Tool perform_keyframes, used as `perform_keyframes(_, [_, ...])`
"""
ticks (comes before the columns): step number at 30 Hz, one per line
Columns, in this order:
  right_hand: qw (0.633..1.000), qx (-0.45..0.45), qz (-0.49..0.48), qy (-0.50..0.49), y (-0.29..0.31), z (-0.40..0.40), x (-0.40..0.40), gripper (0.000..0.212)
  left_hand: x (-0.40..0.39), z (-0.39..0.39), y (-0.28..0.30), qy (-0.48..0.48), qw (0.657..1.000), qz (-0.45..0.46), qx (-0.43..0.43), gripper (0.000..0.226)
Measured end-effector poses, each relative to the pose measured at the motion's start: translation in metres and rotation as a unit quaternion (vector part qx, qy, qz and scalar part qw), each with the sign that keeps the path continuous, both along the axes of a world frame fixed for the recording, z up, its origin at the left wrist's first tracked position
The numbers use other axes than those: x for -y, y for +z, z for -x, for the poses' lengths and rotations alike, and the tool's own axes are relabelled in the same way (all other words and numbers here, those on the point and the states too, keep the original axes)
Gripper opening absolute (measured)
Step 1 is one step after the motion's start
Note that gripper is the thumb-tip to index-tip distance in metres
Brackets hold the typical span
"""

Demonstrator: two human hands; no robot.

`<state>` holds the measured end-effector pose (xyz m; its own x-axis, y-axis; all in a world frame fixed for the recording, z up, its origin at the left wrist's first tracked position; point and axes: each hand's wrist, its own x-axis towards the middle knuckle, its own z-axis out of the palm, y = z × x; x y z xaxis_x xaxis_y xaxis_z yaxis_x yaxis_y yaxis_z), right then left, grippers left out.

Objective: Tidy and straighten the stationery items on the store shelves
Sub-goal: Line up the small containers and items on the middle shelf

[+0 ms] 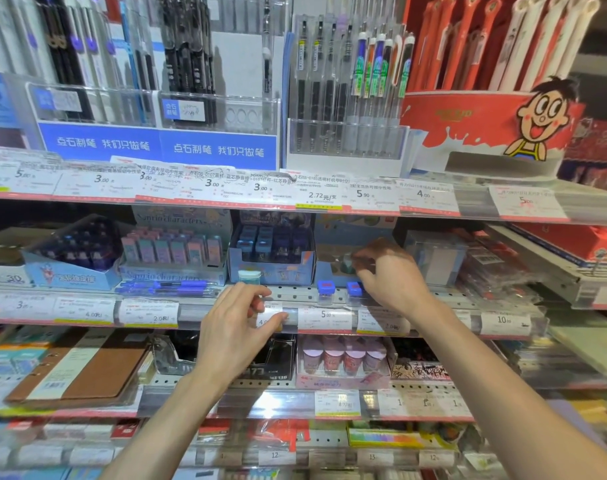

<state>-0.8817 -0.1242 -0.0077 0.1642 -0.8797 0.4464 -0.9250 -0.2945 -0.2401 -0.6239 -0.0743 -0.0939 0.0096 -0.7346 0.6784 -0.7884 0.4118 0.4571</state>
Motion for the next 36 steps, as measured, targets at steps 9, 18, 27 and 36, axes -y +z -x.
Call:
perform_keyframes(9, [0.996, 0.037, 0.041, 0.066, 0.016, -0.044, -0.015, 0.012, -0.006, -0.022, 0.001, 0.05, 0.997, 0.052, 0.003, 0.035])
perform_keyframes(18, [0.976, -0.037, -0.043, 0.21, 0.018, -0.112, -0.006, 0.033, -0.003, -0.039, 0.0, 0.071, 0.997, 0.025, -0.007, 0.036])
perform_keyframes(27, [0.972, -0.032, -0.066, 0.225, 0.01, -0.131, -0.001, 0.033, -0.002, -0.042, -0.001, 0.063, 0.998, 0.026, -0.015, 0.036])
perform_keyframes(36, [0.975, 0.03, -0.032, 0.218, 0.008, -0.121, -0.004, 0.031, -0.007, -0.039, 0.003, 0.064, 0.998, 0.015, 0.003, 0.035])
